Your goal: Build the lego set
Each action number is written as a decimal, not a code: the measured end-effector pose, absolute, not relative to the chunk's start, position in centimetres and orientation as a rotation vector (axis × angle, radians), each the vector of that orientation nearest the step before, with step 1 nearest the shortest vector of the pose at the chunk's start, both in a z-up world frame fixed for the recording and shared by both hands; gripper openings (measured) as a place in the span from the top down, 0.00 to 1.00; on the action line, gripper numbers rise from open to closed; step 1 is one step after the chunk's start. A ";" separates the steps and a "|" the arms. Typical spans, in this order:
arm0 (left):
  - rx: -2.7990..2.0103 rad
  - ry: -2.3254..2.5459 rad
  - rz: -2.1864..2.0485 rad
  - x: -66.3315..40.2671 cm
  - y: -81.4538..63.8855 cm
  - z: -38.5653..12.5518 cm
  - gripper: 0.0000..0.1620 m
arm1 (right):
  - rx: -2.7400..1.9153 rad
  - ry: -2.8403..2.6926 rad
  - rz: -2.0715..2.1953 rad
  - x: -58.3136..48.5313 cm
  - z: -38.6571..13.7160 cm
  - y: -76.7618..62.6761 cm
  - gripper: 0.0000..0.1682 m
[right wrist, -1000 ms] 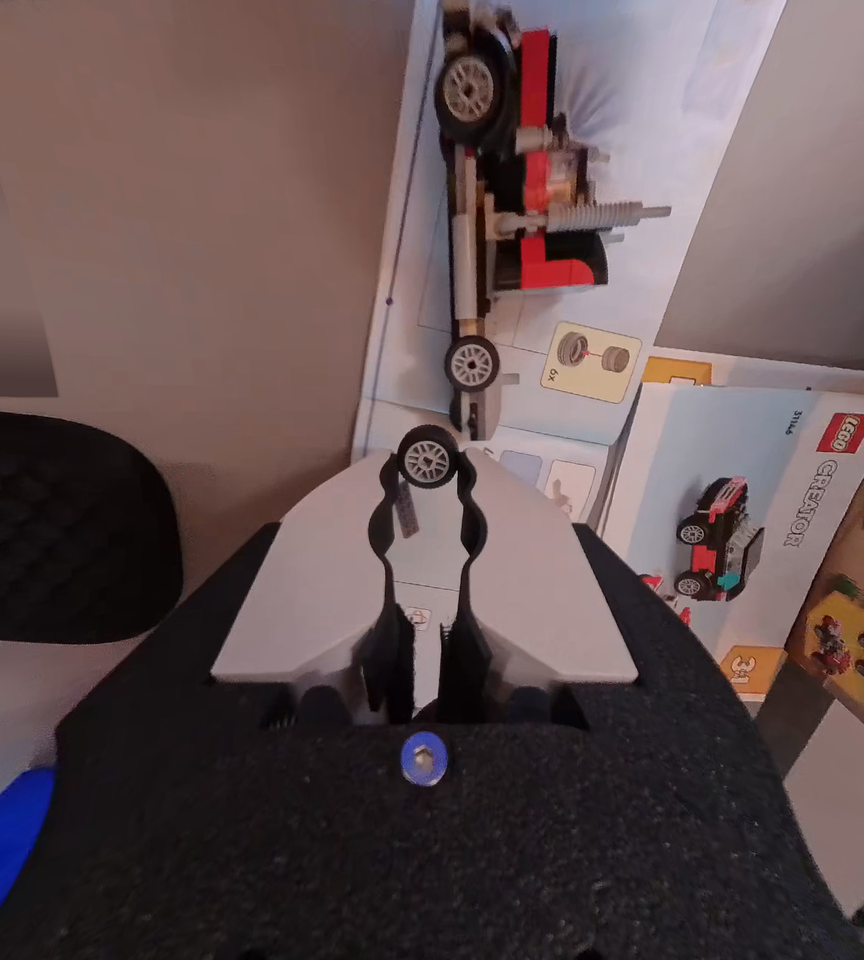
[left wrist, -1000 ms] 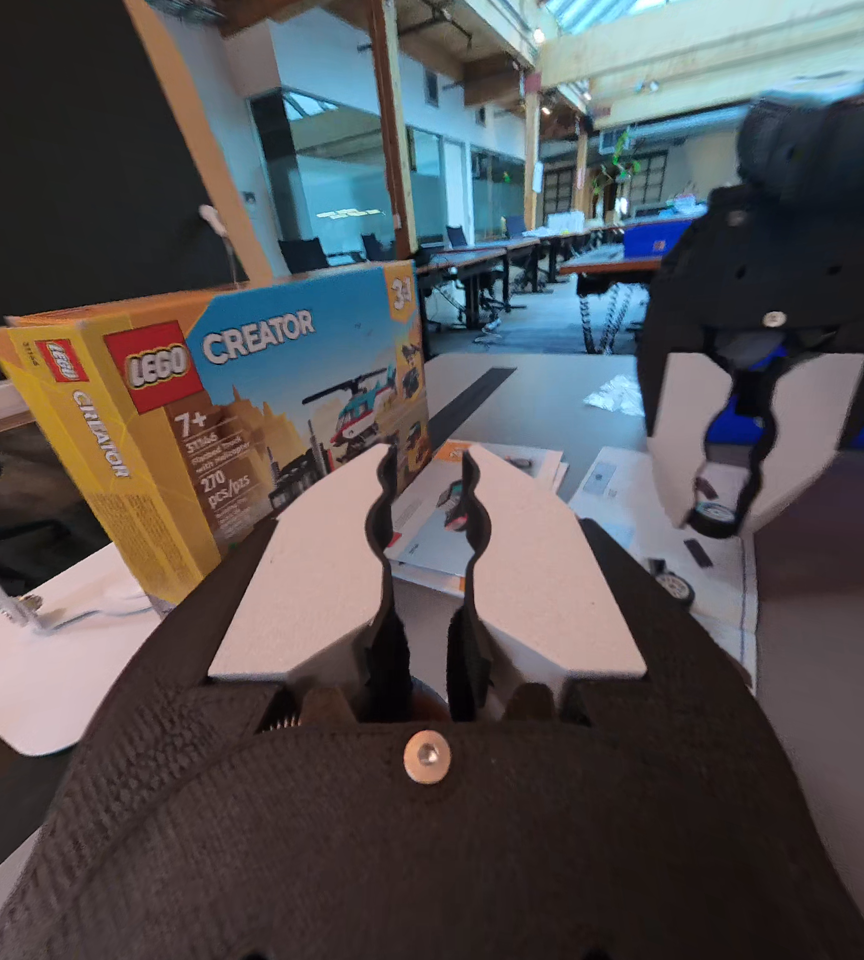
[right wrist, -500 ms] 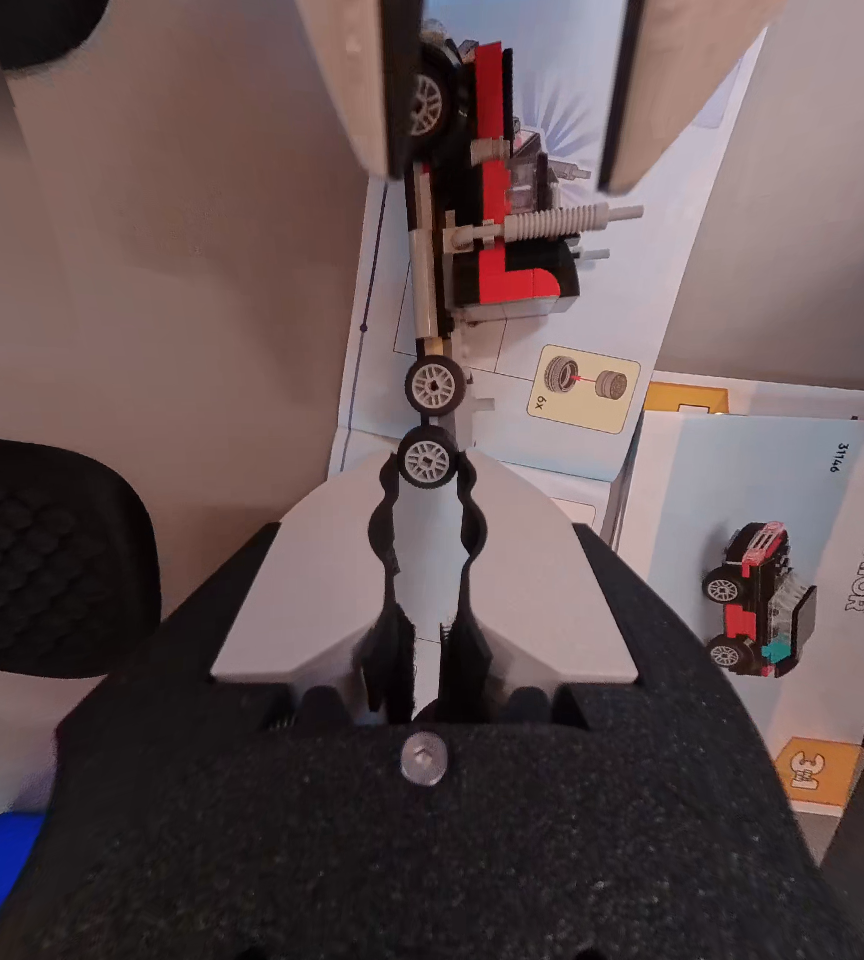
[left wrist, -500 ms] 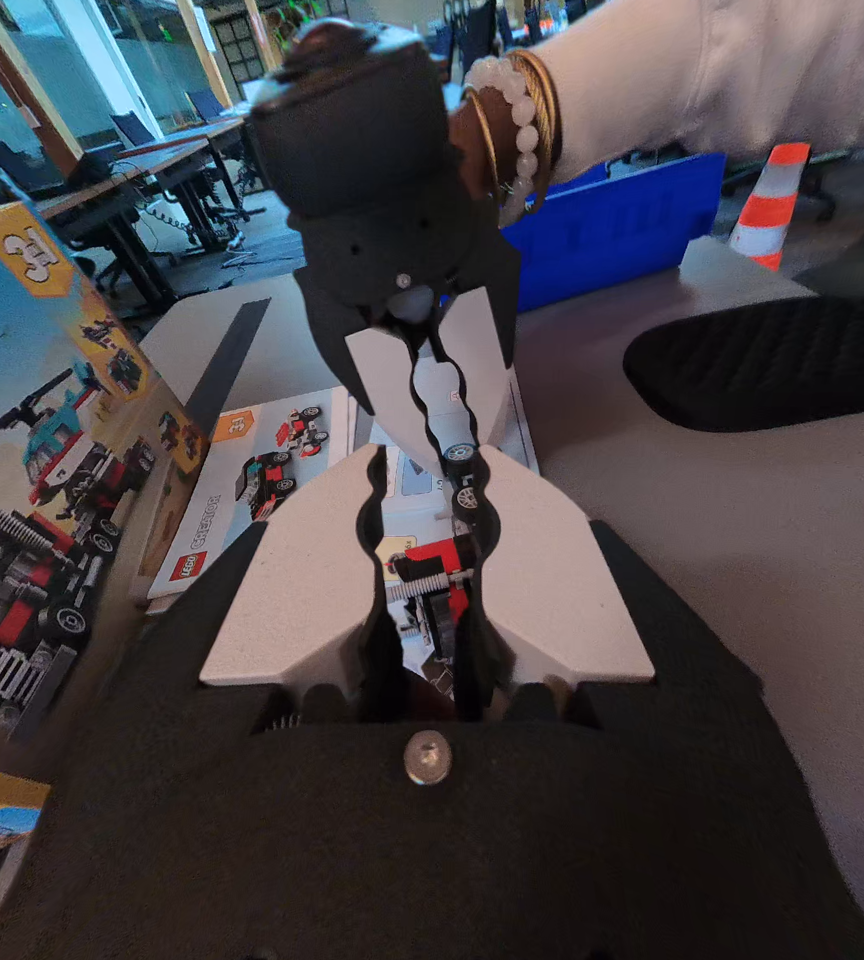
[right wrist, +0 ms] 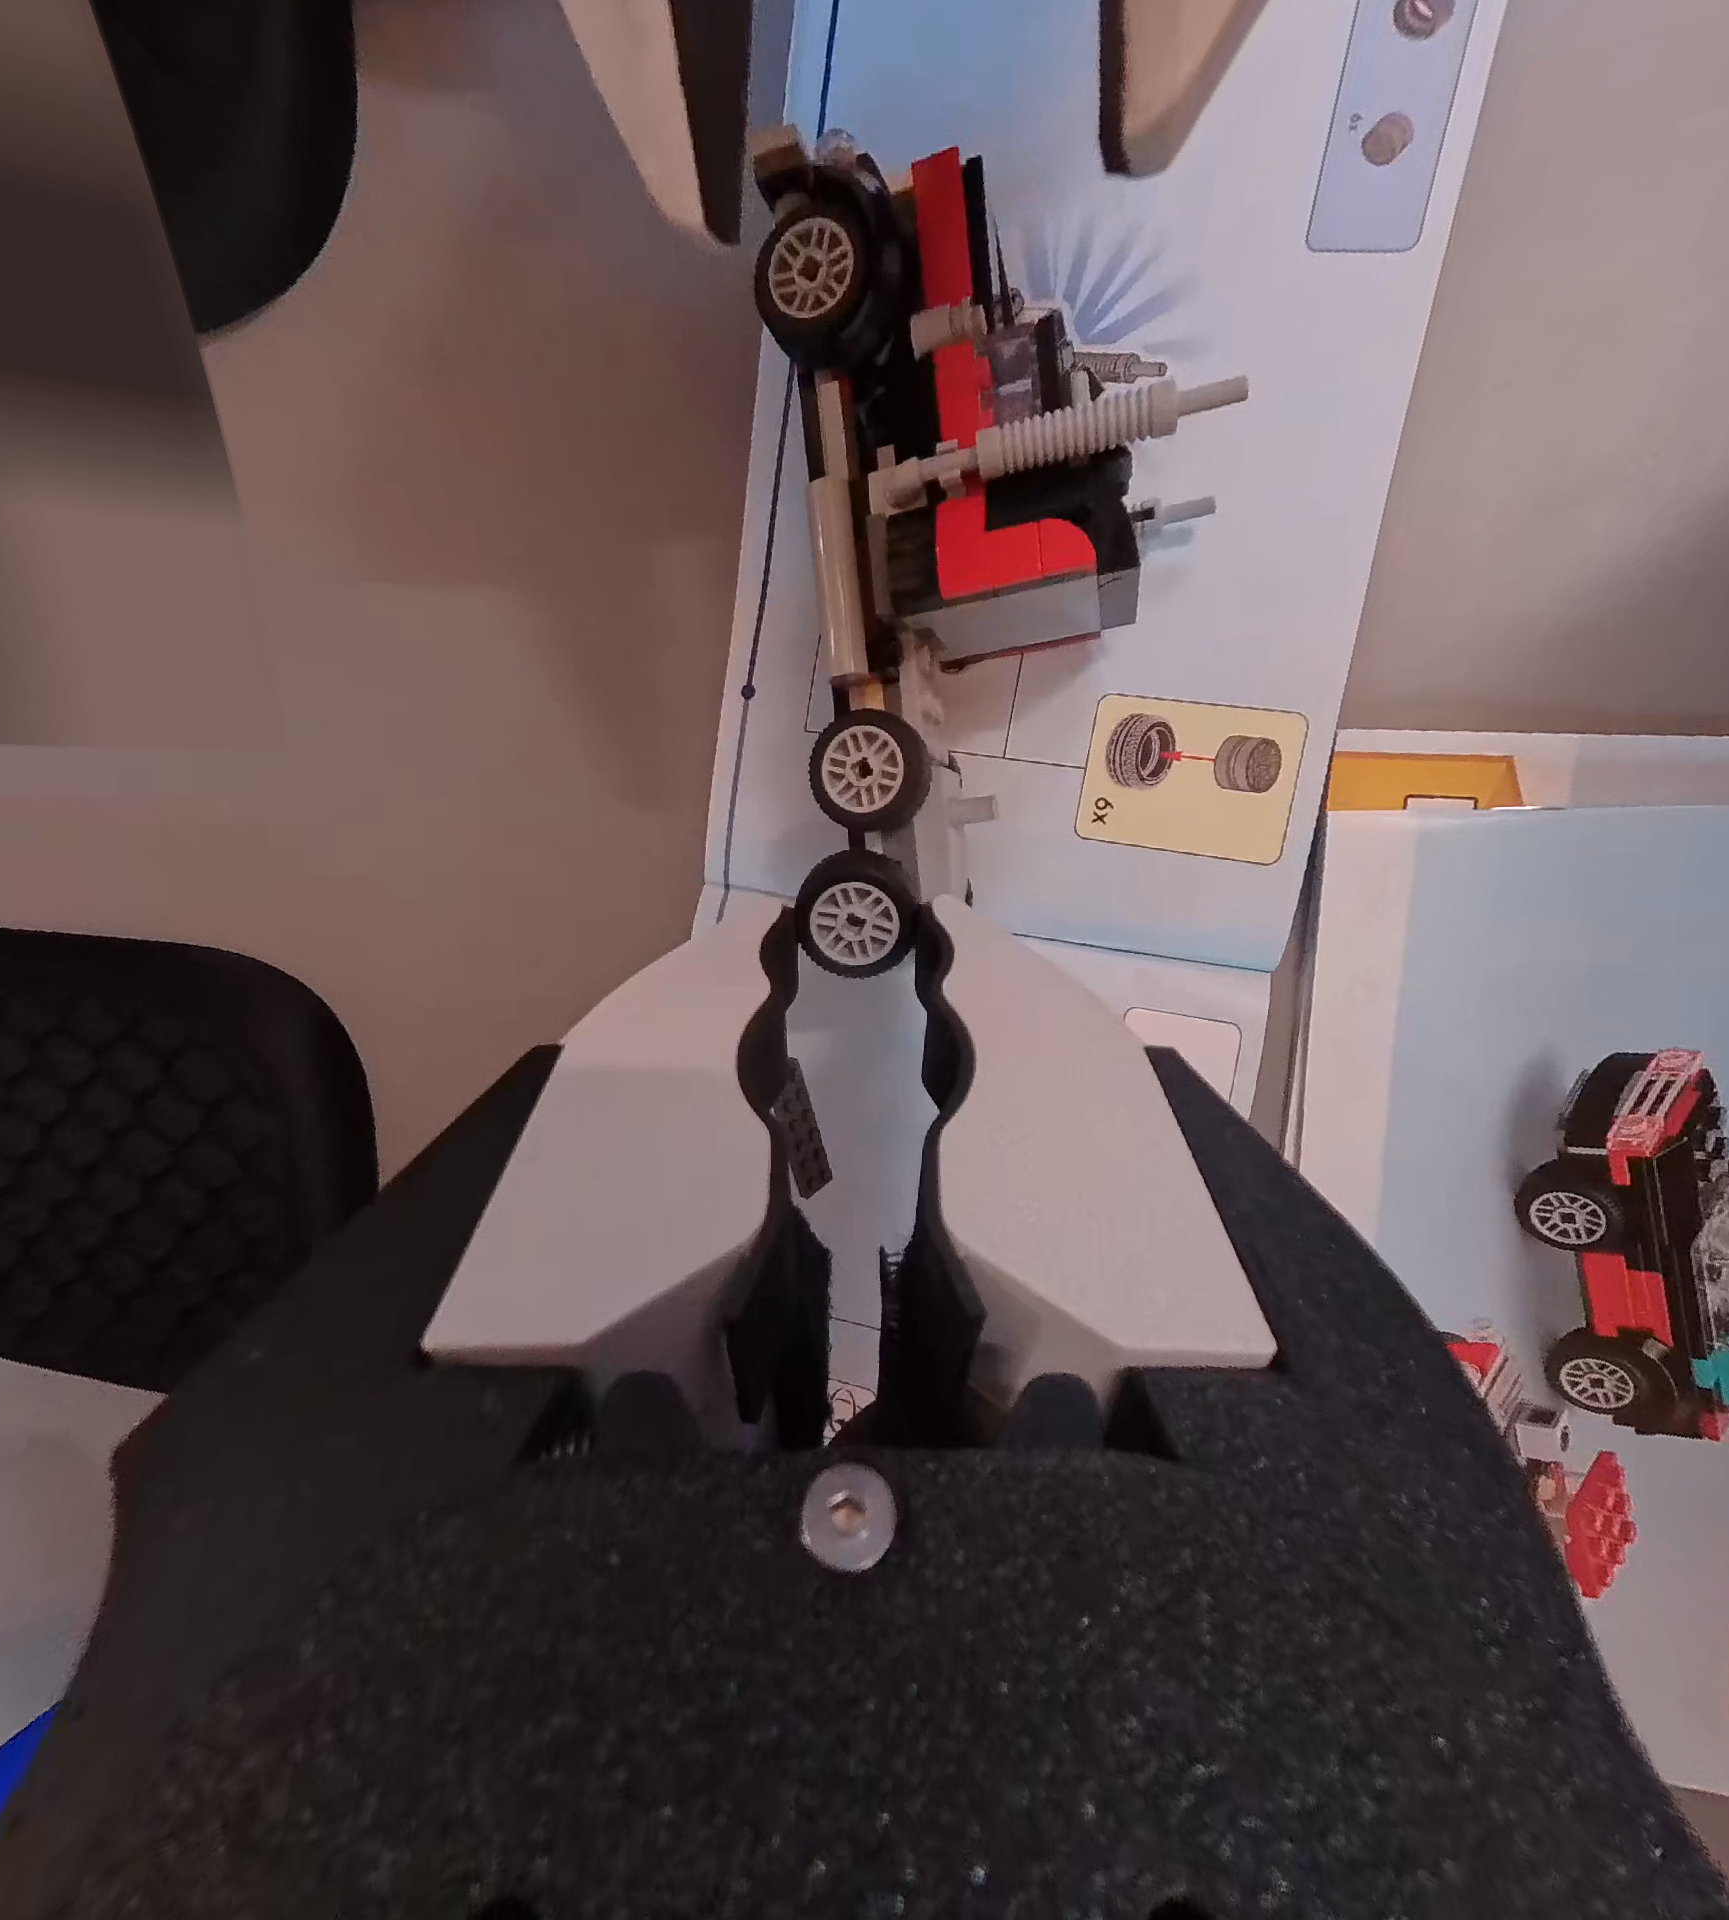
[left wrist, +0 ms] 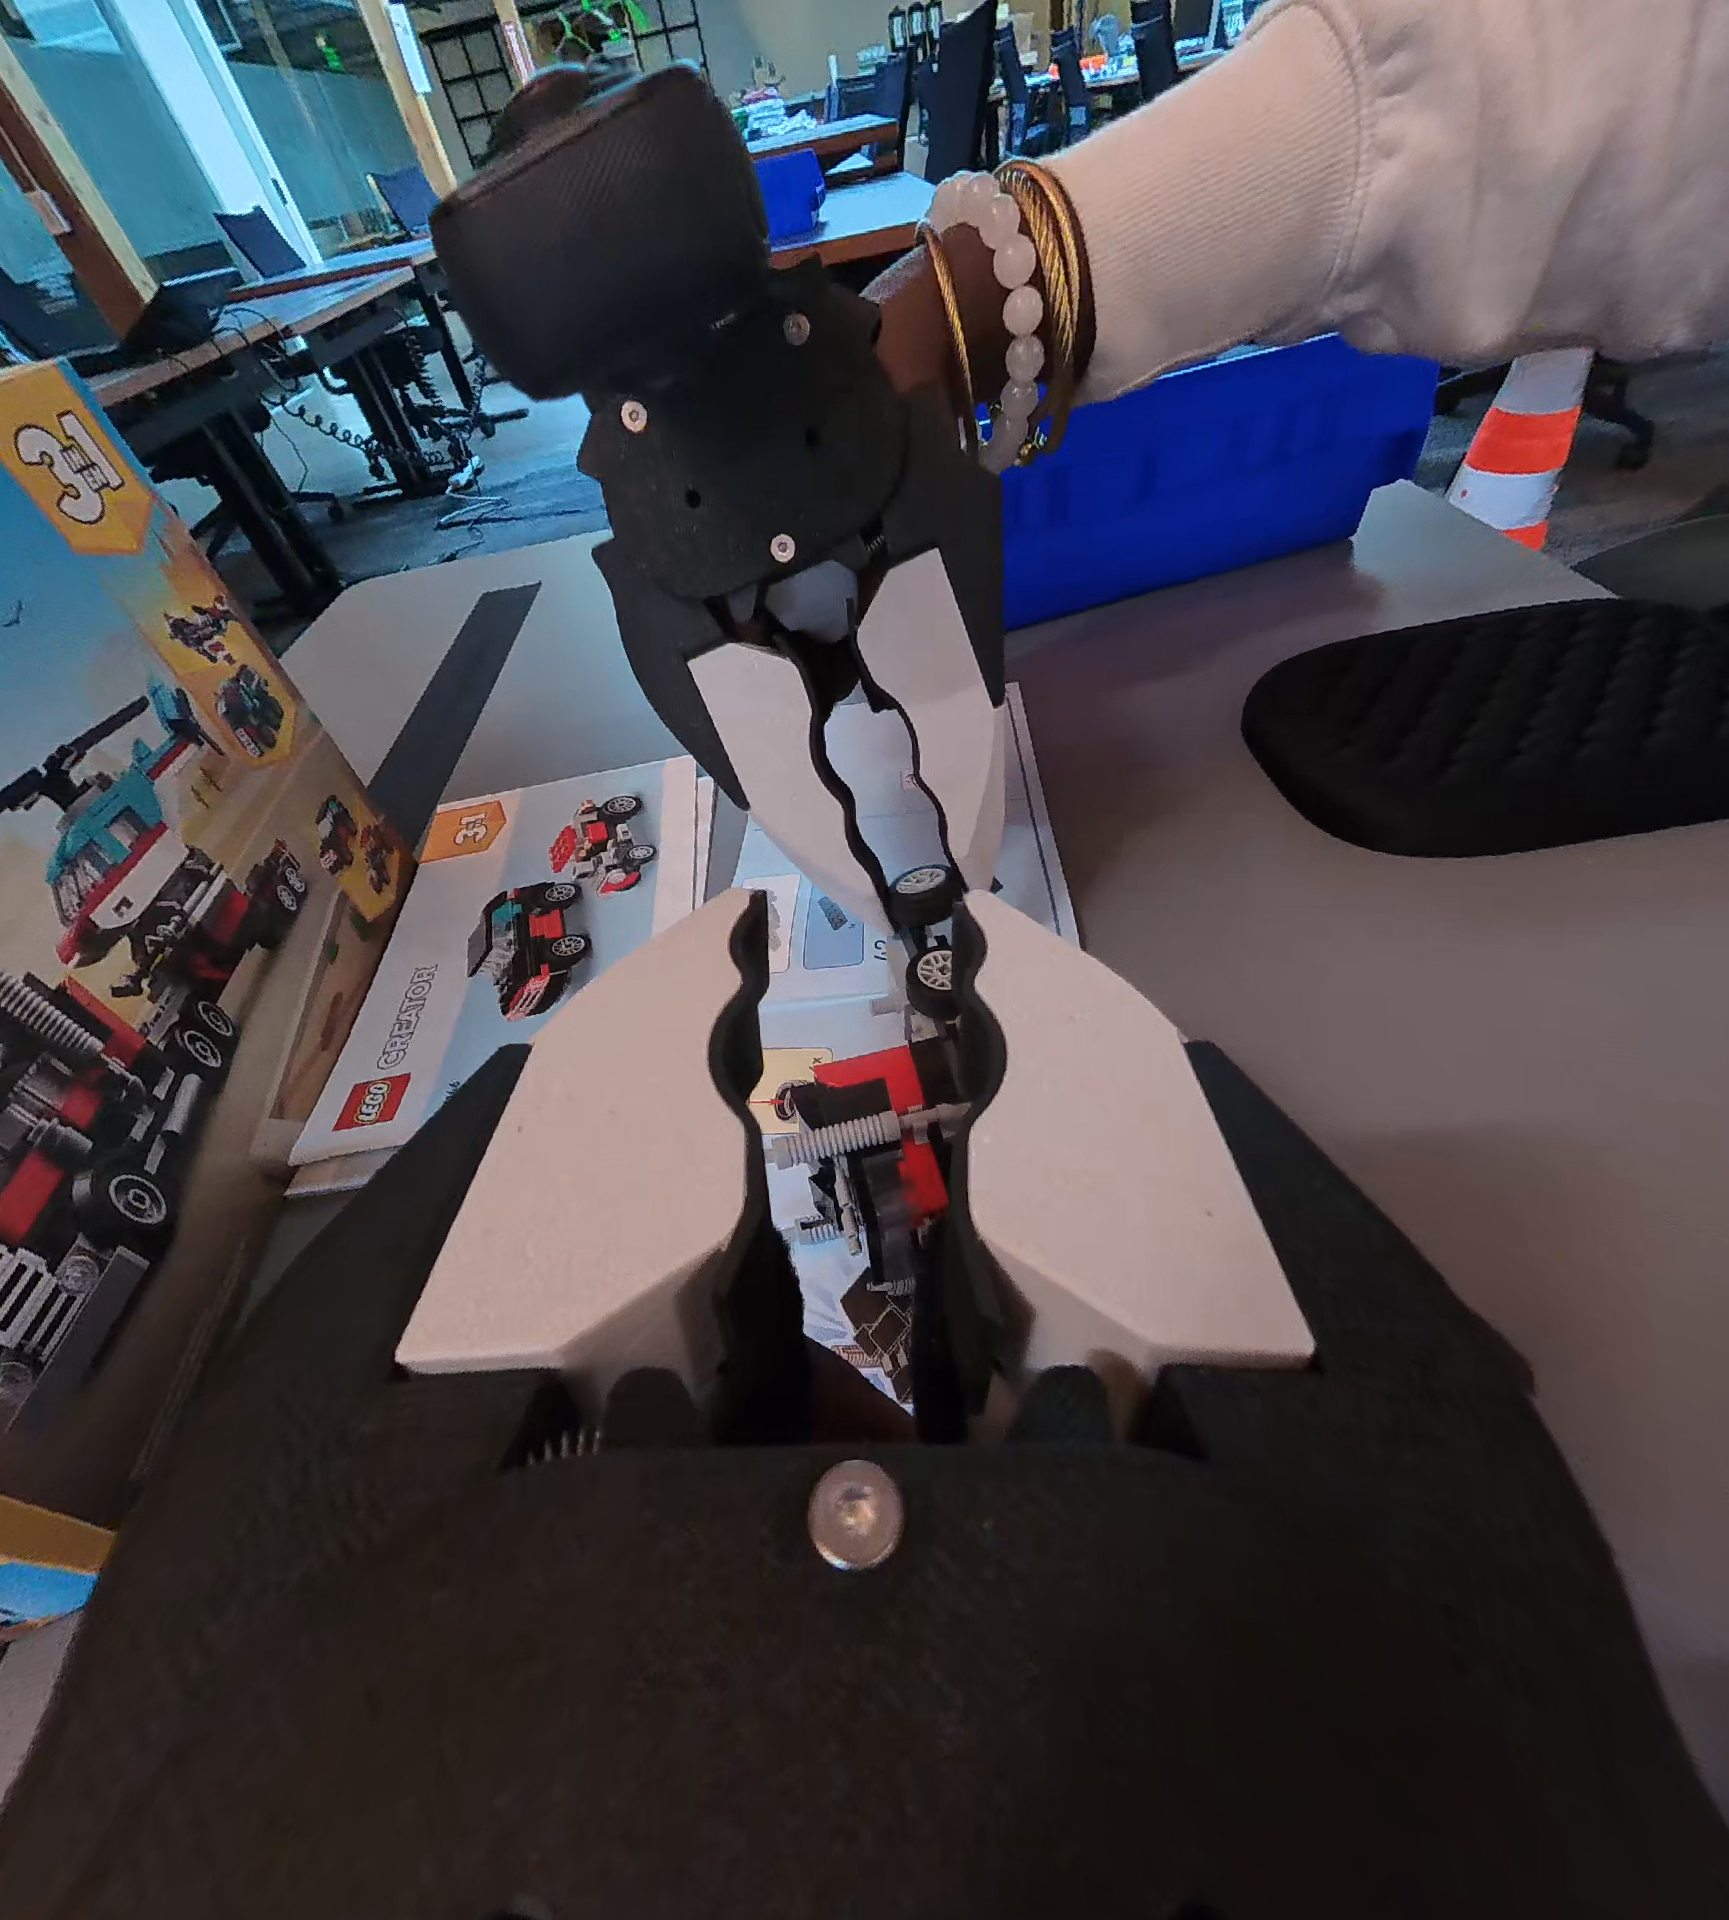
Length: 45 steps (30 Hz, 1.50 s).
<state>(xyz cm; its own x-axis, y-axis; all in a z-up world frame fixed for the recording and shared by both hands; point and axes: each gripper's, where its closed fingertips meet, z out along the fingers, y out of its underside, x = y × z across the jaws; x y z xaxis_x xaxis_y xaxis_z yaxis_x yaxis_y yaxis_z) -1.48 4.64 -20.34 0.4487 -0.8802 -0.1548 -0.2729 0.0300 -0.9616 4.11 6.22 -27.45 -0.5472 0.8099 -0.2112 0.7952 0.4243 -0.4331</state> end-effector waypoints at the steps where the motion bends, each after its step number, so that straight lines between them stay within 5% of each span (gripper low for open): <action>1: -1.513 1.062 -0.638 -1.5 4.6 -20.4 0.79 | -1.480 -2.633 0.762 4.1 -27.5 6.2 0.87; 29: -1.508 1.047 -0.650 -1.8 4.6 -20.2 0.79 | -1.464 -2.645 0.617 4.0 -28.0 6.7 0.87; 45: -1.522 1.078 -0.658 -1.4 4.4 -20.8 0.86 | -1.550 -2.665 0.122 3.9 -28.2 7.0 0.87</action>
